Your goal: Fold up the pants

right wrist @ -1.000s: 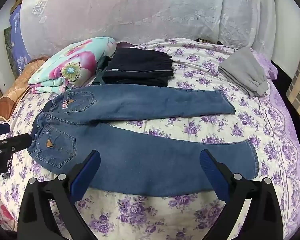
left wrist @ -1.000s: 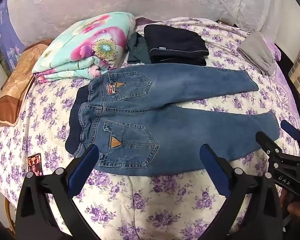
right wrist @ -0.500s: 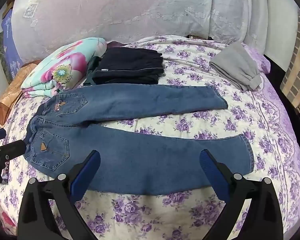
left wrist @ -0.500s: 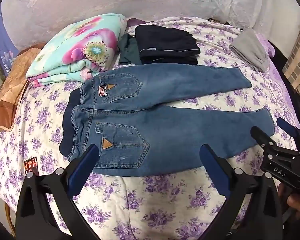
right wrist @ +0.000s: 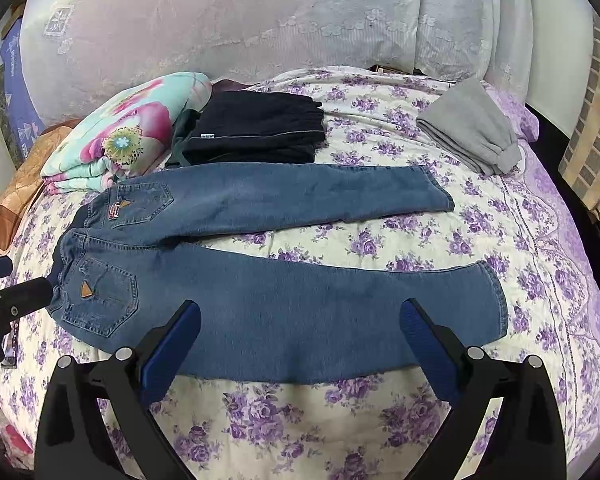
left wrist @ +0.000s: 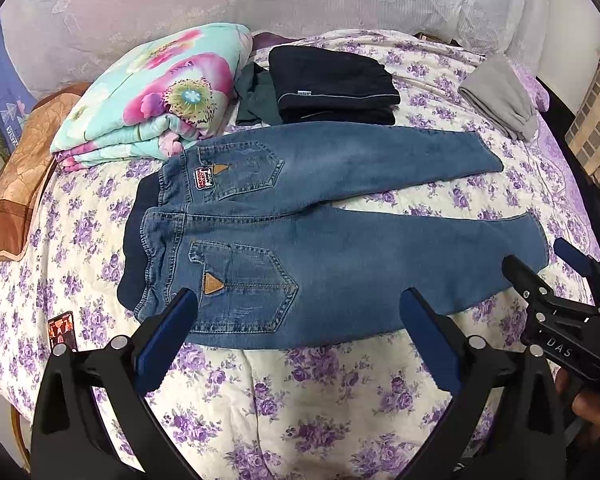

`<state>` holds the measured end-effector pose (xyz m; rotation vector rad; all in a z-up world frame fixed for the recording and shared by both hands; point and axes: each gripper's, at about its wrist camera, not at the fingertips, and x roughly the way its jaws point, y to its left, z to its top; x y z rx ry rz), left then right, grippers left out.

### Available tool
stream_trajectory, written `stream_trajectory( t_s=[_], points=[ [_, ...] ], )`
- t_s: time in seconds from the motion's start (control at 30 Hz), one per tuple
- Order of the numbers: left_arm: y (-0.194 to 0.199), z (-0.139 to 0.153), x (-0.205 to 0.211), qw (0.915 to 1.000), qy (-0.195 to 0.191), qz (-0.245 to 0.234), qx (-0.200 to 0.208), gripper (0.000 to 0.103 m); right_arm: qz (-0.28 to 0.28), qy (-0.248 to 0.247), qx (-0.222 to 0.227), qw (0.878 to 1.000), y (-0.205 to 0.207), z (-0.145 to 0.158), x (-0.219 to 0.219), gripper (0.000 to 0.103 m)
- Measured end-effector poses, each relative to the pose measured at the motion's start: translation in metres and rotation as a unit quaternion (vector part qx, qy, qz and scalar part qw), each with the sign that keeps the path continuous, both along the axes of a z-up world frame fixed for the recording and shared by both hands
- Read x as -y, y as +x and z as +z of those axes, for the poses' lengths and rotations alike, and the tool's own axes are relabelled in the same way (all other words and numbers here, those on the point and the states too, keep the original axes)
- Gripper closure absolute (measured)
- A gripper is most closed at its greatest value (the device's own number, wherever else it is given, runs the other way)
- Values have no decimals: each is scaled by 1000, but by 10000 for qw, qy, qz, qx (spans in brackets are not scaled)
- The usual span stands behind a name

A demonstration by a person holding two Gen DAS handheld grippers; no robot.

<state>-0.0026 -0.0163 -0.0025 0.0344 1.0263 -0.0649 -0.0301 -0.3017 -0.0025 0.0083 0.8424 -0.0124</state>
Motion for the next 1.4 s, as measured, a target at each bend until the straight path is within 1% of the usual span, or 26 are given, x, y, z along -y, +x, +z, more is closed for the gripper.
stream_trajectory(
  t_s=[0.63, 0.83, 1.4],
  points=[
    [-1, 0, -3, 10000, -56, -17, 11, 4, -60, -68, -51, 9999, -2, 0, 2, 3],
    [3, 2, -4, 9999, -108, -23, -19, 4, -88, -100, -50, 9999, -4, 0, 1, 3],
    [8, -3, -8, 9997, -183, -37, -126, 4, -180, -136, -125, 9997, -7, -5, -6, 3]
  ],
)
